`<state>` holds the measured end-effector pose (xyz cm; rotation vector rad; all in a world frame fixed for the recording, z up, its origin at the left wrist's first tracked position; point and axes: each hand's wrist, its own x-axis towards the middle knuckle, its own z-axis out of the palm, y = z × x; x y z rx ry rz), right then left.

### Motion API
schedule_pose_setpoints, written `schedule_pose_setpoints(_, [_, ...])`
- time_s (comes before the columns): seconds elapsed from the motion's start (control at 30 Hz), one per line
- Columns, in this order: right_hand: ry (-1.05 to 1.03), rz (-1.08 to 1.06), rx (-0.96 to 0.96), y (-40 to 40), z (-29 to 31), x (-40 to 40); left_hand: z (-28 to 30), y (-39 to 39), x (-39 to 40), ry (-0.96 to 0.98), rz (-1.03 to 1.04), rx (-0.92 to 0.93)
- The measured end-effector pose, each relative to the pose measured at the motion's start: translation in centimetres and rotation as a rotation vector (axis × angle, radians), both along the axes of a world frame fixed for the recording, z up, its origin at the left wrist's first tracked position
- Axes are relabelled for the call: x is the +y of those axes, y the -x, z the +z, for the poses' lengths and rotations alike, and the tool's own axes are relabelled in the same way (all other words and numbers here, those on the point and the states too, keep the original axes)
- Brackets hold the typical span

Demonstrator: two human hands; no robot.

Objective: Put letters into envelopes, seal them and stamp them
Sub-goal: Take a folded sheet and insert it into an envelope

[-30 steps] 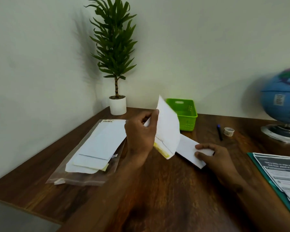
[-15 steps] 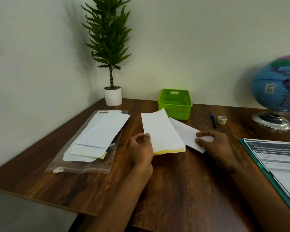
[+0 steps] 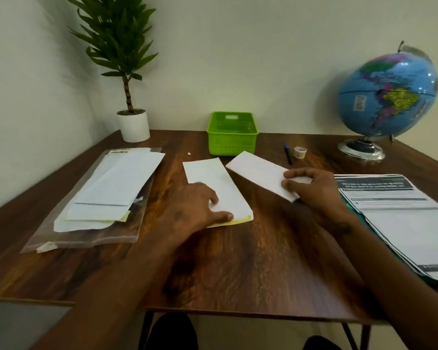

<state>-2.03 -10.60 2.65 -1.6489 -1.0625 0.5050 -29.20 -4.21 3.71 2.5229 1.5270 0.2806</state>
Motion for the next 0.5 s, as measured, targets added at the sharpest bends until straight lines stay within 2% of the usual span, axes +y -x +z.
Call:
schedule_pose_setpoints(0.1, [0.056,0.046,0.077,0.4,0.3,-2.6,0.6,0.1,1.0,-0.081,-0.164,0.112])
schedule_pose_setpoints(0.23, [0.085,0.135,0.506,0.8,0.3,-5.0,0.5,0.3,2.0,-0.195,-0.308,0.157])
schedule_pose_setpoints(0.4, [0.189,0.278,0.846,-0.7,0.7,-8.1,0.8,1.9,4.0,0.034,-0.422,0.133])
schedule_pose_setpoints(0.5, [0.271,0.366,0.846,-2.3,0.8,-9.8,0.5,2.4,4.4,0.063,-0.45,0.08])
